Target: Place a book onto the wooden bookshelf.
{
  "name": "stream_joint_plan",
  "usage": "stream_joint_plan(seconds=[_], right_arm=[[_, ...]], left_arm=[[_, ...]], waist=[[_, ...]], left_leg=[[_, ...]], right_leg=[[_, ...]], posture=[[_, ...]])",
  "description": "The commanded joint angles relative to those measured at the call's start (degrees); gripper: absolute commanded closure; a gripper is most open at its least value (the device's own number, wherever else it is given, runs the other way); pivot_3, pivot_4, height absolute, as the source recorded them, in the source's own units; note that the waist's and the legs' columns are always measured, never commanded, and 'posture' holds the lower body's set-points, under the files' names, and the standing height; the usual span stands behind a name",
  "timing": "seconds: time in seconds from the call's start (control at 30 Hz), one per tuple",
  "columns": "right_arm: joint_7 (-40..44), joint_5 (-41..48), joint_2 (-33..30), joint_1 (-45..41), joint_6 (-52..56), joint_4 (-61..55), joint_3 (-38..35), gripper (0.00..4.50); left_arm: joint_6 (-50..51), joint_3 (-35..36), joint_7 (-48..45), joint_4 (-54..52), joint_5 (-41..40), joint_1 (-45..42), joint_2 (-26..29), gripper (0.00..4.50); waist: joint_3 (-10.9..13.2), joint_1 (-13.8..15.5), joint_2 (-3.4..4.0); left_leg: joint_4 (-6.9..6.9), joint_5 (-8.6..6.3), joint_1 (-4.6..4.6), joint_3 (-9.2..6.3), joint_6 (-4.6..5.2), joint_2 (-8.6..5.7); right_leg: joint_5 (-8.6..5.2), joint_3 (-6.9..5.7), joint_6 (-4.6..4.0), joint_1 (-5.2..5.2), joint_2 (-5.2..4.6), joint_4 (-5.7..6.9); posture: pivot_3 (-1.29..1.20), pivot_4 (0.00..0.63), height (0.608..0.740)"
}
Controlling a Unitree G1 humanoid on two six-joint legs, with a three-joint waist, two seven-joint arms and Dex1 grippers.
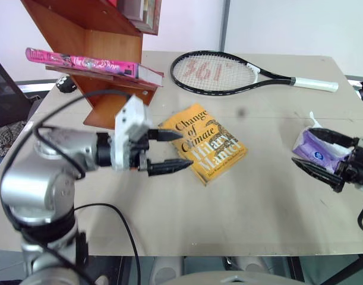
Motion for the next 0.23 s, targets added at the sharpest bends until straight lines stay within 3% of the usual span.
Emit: stream_joint_plan(seconds=[0.03, 0.17, 0.23], right_arm=[[1.09, -6.14, 0.93, 6.78, -3.66, 1.48, -4.23, 0.03], [0.95, -10.03, 2.06, 11.59, -5.43, 3.42, -5.42, 0.03], [0.28, -11.12, 2.64, 11.71, -6.16, 3.51, -4.84, 0.03]], left_arm=[[-17.38, 0.99, 0.47, 6.20, 4.29, 11.07, 1.69, 0.39], [-27.31, 3.31, -0.78, 14.50, 4.97, 16.77, 3.70, 0.39], [-30.59, 3.11, -0.81, 16.52, 4.64, 18.11, 4.59, 0.39]], waist=[[0.00, 0.23, -0.06], [-0.07, 0.84, -0.10], [-0.07, 0.85, -0.12]], left_leg=[[0.00, 0.00, -0.03, -0.03, 0.00, 0.01], [0.16, 0.00, -0.02, 0.05, 0.00, -0.01], [0.13, -0.01, 0.43, 0.15, -0.02, -0.02]], right_leg=[[-0.04, -0.04, -0.07, -0.02, 0.01, -0.05], [-0.18, 0.00, -0.09, 0.03, -0.04, -0.12], [-0.20, 0.09, -0.09, 0.39, -0.12, -0.18]], posture=[[0.00, 0.150, 0.740], [0.00, 0.150, 0.740], [0.00, 0.150, 0.740]])
